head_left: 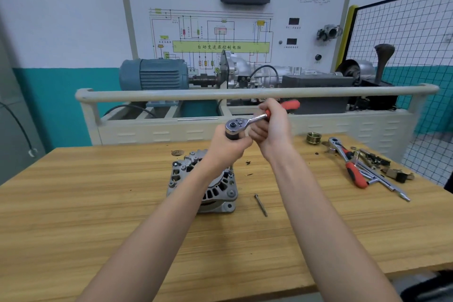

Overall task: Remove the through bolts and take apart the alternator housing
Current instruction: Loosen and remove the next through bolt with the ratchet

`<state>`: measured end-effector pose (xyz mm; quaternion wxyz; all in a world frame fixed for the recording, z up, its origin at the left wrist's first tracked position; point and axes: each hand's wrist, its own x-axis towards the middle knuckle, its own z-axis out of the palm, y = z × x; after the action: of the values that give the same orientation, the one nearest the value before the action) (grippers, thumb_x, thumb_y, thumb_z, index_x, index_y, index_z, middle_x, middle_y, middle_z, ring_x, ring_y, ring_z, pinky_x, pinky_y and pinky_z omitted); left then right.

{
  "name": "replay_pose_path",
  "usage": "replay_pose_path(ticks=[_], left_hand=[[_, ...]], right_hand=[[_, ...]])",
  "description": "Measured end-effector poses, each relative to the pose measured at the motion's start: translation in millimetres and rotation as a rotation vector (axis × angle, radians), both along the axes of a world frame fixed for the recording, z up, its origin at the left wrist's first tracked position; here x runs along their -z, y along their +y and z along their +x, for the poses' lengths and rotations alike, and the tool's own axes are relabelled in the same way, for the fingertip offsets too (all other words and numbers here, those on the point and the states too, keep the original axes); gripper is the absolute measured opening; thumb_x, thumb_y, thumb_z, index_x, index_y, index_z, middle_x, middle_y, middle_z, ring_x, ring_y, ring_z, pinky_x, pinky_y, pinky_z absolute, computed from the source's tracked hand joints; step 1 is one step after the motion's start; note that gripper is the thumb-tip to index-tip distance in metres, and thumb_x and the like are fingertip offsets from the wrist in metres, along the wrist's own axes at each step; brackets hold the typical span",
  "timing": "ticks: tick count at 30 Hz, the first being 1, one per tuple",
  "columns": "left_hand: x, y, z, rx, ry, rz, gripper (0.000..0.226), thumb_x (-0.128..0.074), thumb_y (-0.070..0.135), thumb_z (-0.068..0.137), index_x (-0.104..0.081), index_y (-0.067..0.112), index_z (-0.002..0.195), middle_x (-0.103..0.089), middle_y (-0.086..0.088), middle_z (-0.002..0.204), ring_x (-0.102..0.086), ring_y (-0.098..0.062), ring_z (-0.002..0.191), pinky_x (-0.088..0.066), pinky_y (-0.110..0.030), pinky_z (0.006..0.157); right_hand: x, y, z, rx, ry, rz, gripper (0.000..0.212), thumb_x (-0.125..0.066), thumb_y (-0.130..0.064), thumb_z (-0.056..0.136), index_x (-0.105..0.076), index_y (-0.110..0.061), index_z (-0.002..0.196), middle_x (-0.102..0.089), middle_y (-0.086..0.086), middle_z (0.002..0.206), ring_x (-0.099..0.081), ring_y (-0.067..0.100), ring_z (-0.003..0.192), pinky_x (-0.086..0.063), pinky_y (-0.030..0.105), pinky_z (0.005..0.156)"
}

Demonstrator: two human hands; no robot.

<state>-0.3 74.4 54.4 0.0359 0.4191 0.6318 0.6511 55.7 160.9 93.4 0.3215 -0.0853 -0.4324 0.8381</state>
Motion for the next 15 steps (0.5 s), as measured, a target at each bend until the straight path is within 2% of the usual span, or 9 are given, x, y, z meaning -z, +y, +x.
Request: replay_pose_path(ticks=[2,4,7,11,15], left_hand=[[1,5,3,-0.097,-0.033,0.062,0.042,-0.052,-0.012,0.079,-0.038,0.017,0.053,-0.036,0.013,0.039,-0.030,-0.003,0.038,-0.027,-0.017,0.042],[2,10,6,-0.220,-0.057,0.118,0.042,-0.053,-0.010,0.080,-0.036,0.018,0.052,-0.035,0.013,0.037,-0.028,-0.001,0.038,-0.025,-0.014,0.040],[7,14,9,-0.272,-0.060,0.157,0.045,-0.052,-0.010,0.080,-0.032,0.019,0.051,-0.031,0.014,0.037,-0.025,-0.003,0.039,-0.022,-0.015,0.040],[3,5,7,-0.158,-0.032,0.081,0.038,-0.059,-0.006,0.078,-0.041,0.017,0.053,-0.038,0.012,0.042,-0.032,-0.004,0.041,-0.029,-0.020,0.044],[-3,-12,-1,0.083,0.062,-0.079,0.042,-0.061,-0.002,0.079,-0.050,0.020,0.046,-0.047,0.004,0.041,-0.043,-0.018,0.044,-0.040,-0.027,0.053]], right_hand=[[21,-20,12,0.219,0.115,-0.093,0.031,-0.052,-0.007,0.085,-0.034,-0.018,0.063,-0.028,-0.009,0.040,-0.022,0.007,0.034,-0.020,0.018,0.035],[39,-44,23,0.364,0.224,-0.103,0.030,-0.054,-0.006,0.087,-0.037,-0.018,0.065,-0.033,-0.010,0.042,-0.026,0.006,0.036,-0.023,0.018,0.036],[47,-58,29,0.397,0.290,-0.110,0.036,-0.050,-0.002,0.091,-0.034,-0.018,0.063,-0.030,-0.011,0.043,-0.025,0.006,0.037,-0.023,0.018,0.037],[29,-33,22,0.296,0.182,-0.108,0.034,-0.050,-0.005,0.088,-0.032,-0.018,0.062,-0.028,-0.008,0.039,-0.023,0.007,0.033,-0.019,0.017,0.036],[-2,3,4,-0.063,-0.061,0.094,0.043,-0.047,-0.010,0.086,-0.031,-0.022,0.048,-0.021,-0.008,0.036,-0.015,0.009,0.032,-0.014,0.017,0.034]])
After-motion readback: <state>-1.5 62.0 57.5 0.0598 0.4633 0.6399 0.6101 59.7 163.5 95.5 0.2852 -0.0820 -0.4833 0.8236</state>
